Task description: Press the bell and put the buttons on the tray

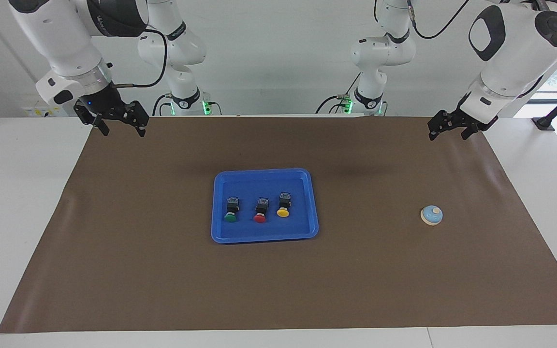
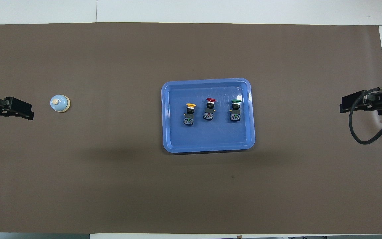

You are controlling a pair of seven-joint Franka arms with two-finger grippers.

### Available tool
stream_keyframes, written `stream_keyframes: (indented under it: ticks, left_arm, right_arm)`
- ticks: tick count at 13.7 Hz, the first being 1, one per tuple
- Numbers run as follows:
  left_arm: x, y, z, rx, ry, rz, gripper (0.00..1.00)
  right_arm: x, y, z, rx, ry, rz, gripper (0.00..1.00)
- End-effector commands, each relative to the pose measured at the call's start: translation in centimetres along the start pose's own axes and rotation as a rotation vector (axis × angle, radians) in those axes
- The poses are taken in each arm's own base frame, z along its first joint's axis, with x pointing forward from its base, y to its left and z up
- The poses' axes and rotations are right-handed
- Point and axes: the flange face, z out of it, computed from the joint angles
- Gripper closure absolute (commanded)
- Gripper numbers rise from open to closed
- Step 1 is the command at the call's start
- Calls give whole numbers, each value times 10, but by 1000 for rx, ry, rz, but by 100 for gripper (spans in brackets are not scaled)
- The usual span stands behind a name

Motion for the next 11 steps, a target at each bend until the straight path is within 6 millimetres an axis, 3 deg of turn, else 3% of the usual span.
stream_keyframes:
  ticks: [1,11]
  left_arm:
    - [0,5,1,-11,-17,11,0]
    - [-2,7,-4,-10,-3,19,0]
  right_arm:
    - [-8,1,-1,-11,-2,-9,0]
    - [-8,2,-1,-11,-2,-8,0]
